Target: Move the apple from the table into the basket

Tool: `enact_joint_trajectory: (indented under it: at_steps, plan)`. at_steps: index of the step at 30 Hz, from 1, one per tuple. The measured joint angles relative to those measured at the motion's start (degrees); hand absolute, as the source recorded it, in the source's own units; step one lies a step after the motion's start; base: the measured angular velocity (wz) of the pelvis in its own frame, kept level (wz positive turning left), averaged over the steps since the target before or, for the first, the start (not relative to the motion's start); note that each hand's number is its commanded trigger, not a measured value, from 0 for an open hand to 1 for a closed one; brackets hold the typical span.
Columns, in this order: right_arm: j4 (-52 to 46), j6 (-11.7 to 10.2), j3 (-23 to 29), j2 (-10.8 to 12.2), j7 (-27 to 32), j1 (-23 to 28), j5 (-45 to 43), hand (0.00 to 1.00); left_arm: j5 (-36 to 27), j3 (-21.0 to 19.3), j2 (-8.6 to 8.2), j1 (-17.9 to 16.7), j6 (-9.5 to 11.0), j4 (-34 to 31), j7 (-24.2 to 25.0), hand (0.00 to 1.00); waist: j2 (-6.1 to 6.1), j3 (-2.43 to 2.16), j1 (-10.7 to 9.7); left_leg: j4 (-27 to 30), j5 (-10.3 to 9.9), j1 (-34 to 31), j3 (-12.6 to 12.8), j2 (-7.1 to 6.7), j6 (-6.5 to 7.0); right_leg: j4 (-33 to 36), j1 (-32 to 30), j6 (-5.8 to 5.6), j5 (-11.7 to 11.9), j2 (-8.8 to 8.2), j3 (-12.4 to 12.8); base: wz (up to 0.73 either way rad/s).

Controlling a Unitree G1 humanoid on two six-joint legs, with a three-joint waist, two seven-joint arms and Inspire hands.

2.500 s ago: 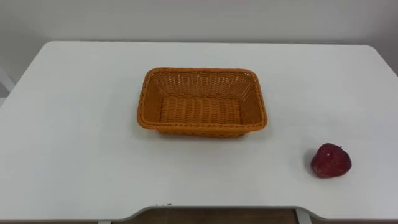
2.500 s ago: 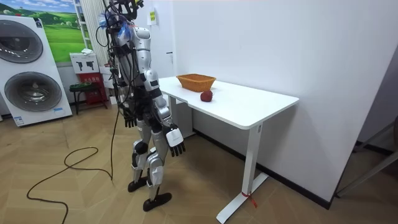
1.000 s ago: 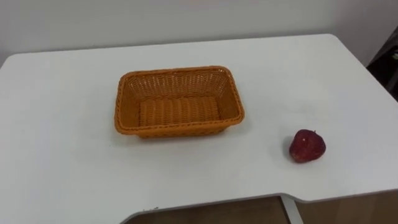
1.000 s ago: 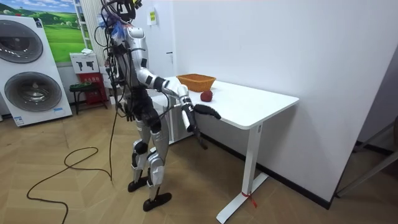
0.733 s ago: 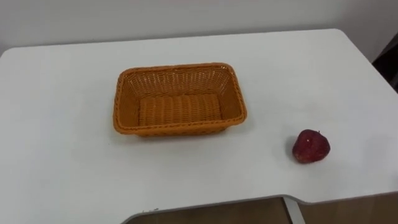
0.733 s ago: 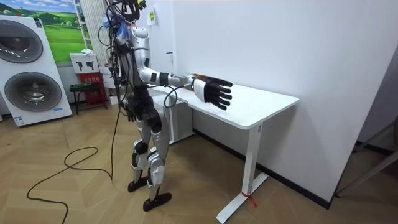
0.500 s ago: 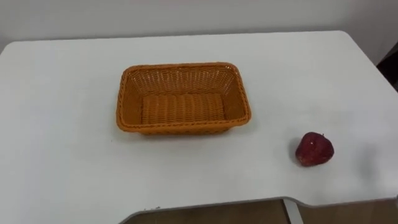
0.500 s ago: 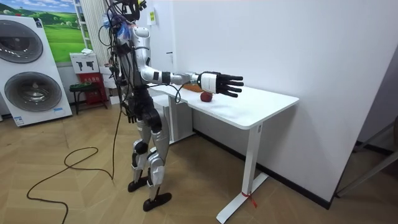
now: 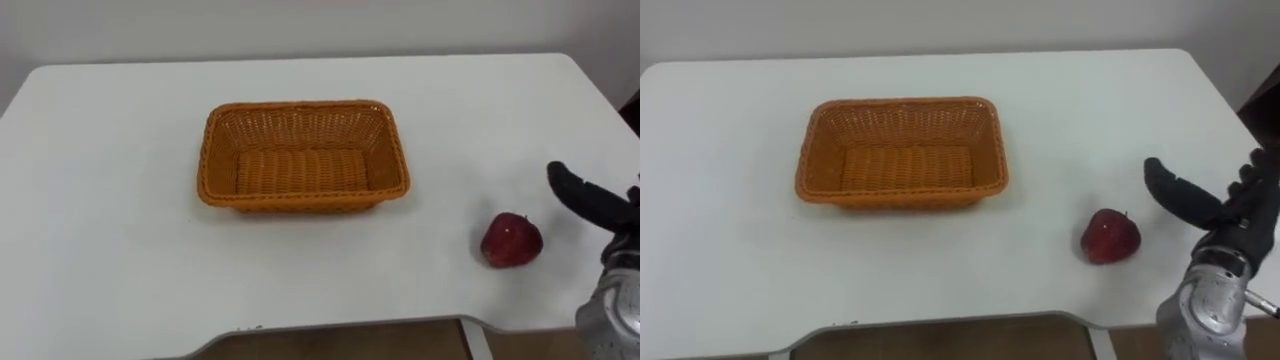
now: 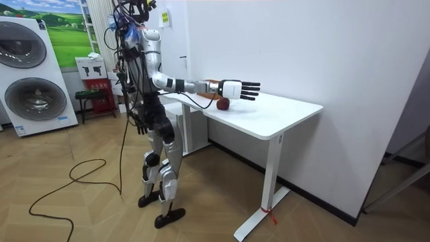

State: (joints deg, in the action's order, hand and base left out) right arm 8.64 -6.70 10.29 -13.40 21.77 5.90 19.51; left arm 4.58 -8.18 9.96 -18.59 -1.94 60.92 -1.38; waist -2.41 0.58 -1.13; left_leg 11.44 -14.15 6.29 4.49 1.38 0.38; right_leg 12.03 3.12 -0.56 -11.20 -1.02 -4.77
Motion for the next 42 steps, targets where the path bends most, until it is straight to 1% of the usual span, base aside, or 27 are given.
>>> enact_joint_trajectory:
  at_steps: [3,5,6,9,11,14,20,25,27,28,30,33,38,42]
  plan:
    - [0.2,0.0,-1.3,0.0,-3.2,0.2,-1.6,0.00,0.1,0.5,0.12,0.1,0.2,1.3,0.5,0.00,-0.45,-0.45,0.0,-0.1,0.0,0.5,0.0,0.01,0.00,-0.6,0.9,-0.01,0.1,0.03,-0.1,0.00]
    - [0.3,0.0,-2.4,0.0,-4.8,0.7,-2.7,0.00,0.1,0.5,0.13,0.2,0.5,1.8,0.5,0.00,-0.55,-0.56,0.0,-0.1,0.0,0.6,0.0,0.03,0.00,-0.7,1.3,0.00,0.1,0.05,-0.1,0.00]
    - [0.4,0.0,-2.7,0.0,-6.0,1.2,-4.4,0.00,0.1,0.5,0.14,0.4,0.8,2.2,0.5,0.00,-0.57,-0.54,0.0,-0.1,0.0,0.8,-0.1,0.04,0.00,-0.9,1.6,0.01,0.2,0.05,-0.2,0.00]
    - [0.6,0.0,-3.0,0.0,-7.8,2.0,-5.6,0.00,0.1,0.5,0.16,0.4,1.1,2.3,0.8,0.00,-0.51,-0.55,0.1,-0.3,0.0,1.1,-0.1,0.04,0.00,-1.4,2.1,0.00,0.4,0.06,-0.2,0.00]
    - [0.6,0.0,-3.0,0.0,-8.8,2.2,-6.2,0.00,0.1,0.5,0.17,0.8,1.8,3.3,1.0,0.00,-0.17,-0.38,0.1,-0.5,0.0,1.2,-0.1,0.05,0.00,-1.4,2.1,-0.02,0.4,0.09,-0.1,0.00]
    - [0.7,0.0,-3.0,0.0,-9.3,2.2,-6.2,0.00,0.8,0.5,0.19,1.3,1.8,3.5,1.2,0.00,0.24,-0.28,0.0,-0.5,0.0,1.2,0.0,0.05,0.00,-1.3,2.1,-0.04,0.6,0.11,-0.1,0.00]
    - [0.7,0.0,-3.5,0.0,-10.8,2.2,-6.9,0.00,2.5,0.5,0.28,2.6,2.3,4.6,2.0,0.00,0.50,-0.33,0.0,-0.6,0.0,1.2,0.1,0.09,0.00,-1.2,2.1,-0.05,0.7,0.16,0.0,0.00]
    - [0.7,-0.1,-4.4,0.0,-10.9,2.4,-8.9,0.00,2.4,0.5,0.28,2.5,2.3,5.0,2.2,0.00,0.74,-0.42,0.1,-0.7,0.0,1.0,0.4,0.23,-0.01,-1.2,1.8,0.00,0.8,0.31,0.2,-0.01]
    - [1.3,-0.3,-4.7,0.0,-11.0,3.1,-9.1,0.00,2.4,0.5,0.27,2.6,2.3,5.0,2.2,0.00,0.98,-0.63,0.2,-0.7,0.0,1.0,0.4,0.26,-0.01,-1.2,1.8,0.01,0.8,0.33,0.2,0.00]
    - [1.6,-0.3,-4.7,0.0,-11.0,3.2,-9.1,0.00,2.4,0.5,0.27,2.6,2.3,5.0,2.2,0.00,1.06,-0.67,0.3,-0.7,0.0,1.0,0.4,0.26,-0.01,-1.2,1.8,0.01,0.8,0.33,0.2,0.00]
    - [1.8,-0.3,-4.7,0.0,-11.0,3.6,-9.1,0.00,2.4,0.5,0.27,2.6,2.3,5.0,2.1,0.00,1.44,-0.60,0.3,-0.7,0.0,0.9,0.5,0.25,-0.01,-1.2,1.6,0.01,0.8,0.31,0.3,-0.02]
    - [1.9,-0.3,-4.7,0.0,-11.0,4.0,-9.1,0.00,2.4,0.5,0.27,2.6,2.3,5.0,2.0,0.00,1.68,-0.67,0.1,-0.6,0.0,0.8,0.8,0.26,-0.01,-1.2,1.3,0.01,0.8,0.31,0.5,-0.04]
    - [2.0,-0.3,-4.9,0.0,-11.0,5.9,-9.7,0.00,2.4,0.5,0.26,2.9,2.3,4.9,1.4,0.00,1.47,-0.70,0.3,-0.6,0.0,1.0,1.3,0.27,-0.01,-0.8,0.8,0.01,0.8,0.30,0.9,-0.05]
    - [2.0,-0.3,-7.1,0.0,-12.1,9.1,-12.6,0.00,2.3,0.7,0.26,2.9,2.3,5.1,0.3,0.00,0.98,-0.68,0.2,-0.7,0.0,1.2,1.7,0.24,-0.01,-0.4,0.9,0.01,0.8,0.30,1.5,-0.07]
